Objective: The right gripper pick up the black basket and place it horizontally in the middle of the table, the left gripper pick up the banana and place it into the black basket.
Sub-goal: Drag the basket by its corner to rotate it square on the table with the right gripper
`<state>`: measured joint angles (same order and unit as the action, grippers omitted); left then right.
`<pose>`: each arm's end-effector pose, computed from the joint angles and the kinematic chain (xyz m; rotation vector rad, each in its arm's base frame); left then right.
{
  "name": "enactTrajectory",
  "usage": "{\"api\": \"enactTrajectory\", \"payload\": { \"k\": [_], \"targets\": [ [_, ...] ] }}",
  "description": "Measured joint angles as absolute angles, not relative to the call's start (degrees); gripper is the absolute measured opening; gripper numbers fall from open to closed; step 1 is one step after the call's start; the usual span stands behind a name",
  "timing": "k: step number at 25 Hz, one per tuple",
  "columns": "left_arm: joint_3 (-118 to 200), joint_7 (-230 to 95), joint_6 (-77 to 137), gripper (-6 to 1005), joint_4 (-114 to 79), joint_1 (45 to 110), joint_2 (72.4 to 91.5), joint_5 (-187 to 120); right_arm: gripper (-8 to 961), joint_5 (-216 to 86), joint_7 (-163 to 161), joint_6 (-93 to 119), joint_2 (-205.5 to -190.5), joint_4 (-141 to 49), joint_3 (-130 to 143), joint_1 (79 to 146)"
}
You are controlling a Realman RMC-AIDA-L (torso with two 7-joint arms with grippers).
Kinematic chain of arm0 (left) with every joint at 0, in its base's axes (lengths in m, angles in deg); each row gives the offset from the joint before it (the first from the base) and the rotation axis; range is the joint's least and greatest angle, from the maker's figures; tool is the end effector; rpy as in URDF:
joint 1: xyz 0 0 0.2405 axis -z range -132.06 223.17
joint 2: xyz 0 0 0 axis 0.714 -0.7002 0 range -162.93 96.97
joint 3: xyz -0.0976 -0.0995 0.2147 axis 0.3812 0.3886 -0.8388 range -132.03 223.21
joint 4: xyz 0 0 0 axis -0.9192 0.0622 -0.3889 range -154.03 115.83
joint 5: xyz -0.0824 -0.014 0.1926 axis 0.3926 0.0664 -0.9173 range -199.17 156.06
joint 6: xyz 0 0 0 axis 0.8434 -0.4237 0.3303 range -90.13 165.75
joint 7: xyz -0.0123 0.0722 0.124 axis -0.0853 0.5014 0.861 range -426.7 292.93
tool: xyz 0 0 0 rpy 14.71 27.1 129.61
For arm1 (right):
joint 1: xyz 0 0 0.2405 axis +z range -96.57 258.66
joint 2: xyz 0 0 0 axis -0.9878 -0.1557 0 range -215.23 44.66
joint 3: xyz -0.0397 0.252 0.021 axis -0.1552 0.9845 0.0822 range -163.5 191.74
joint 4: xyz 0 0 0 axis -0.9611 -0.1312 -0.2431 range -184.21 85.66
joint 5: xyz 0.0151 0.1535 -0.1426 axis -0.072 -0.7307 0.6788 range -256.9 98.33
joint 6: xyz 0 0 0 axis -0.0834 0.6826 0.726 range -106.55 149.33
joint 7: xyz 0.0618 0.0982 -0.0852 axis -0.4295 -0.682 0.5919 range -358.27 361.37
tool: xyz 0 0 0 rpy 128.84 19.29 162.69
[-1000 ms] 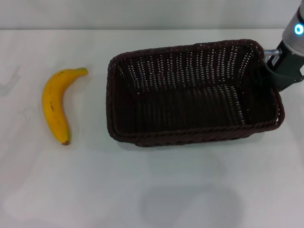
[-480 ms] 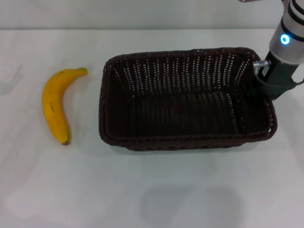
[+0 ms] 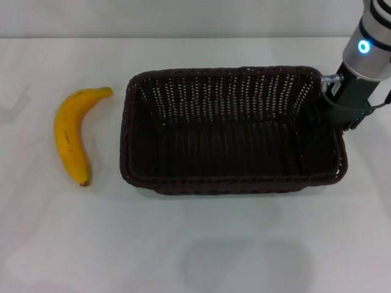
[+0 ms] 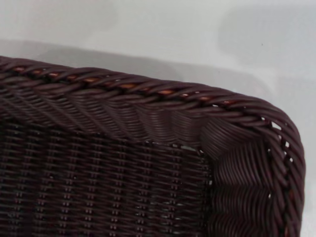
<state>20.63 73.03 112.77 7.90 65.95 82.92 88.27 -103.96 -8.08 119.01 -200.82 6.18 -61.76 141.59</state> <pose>-0.3542 0.3277 0.1179 -1.6357 -0.3485 -0.7604 0.1177 0.4032 0.0038 -2.0291 1.6209 -0.6341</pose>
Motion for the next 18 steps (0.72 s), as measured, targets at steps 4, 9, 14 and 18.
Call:
{"api": "enactTrajectory", "payload": {
  "k": [4,9,14,18],
  "targets": [
    [20.7,73.0,112.8,872,7.9,65.7,83.00,88.2,456,-103.9,-7.7,120.6,-200.61,7.8,-61.7,141.0],
    [20.9,73.0,112.7,872,7.5,65.1,83.16,88.4,547,-103.2,-7.8,122.9,-200.25,16.2,-59.9,136.9],
    [20.6,70.5,112.8,872,7.8,64.4,83.08,87.8,546,-102.5,-8.9,126.6,-200.01,28.1,-58.2,133.0],
    [20.5,65.3,112.8,871,7.9,63.0,82.25,87.4,546,-103.0,-9.3,127.9,-198.95,39.4,-57.6,129.5]
  ]
}}
